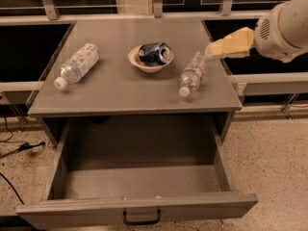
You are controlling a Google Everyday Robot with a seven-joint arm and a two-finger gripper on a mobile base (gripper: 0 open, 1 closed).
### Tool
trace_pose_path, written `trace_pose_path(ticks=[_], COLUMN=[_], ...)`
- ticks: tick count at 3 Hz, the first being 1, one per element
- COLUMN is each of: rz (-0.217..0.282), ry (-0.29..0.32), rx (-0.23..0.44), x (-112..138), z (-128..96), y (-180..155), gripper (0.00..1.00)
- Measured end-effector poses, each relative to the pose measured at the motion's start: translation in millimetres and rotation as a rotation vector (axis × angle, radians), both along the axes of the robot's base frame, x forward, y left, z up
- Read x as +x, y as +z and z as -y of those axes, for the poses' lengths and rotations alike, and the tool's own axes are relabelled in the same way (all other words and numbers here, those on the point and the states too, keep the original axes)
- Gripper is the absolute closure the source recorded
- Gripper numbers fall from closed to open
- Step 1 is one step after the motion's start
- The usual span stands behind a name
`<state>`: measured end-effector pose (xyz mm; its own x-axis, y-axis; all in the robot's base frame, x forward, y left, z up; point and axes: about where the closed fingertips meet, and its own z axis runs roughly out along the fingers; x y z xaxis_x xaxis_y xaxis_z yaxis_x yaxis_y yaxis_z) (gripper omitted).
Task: Place water bottle into top drawer
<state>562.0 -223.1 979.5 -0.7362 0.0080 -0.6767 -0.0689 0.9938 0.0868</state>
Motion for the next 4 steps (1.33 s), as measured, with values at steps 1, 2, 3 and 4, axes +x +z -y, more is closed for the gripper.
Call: trace_pose_path(ticks=[1,2,3,4], rz=[-0.013,-0.041,-0.071,-0.073], ry=[0.013,-0.038,-0.081,-0.09], rx=[0.019,0.082,0.129,0.158], x=[-3,1,7,24], z=[-8,-2,-14,-37], y=[-1,-7,-15,-21], gripper=[0.0,0.0,0.0,0.0])
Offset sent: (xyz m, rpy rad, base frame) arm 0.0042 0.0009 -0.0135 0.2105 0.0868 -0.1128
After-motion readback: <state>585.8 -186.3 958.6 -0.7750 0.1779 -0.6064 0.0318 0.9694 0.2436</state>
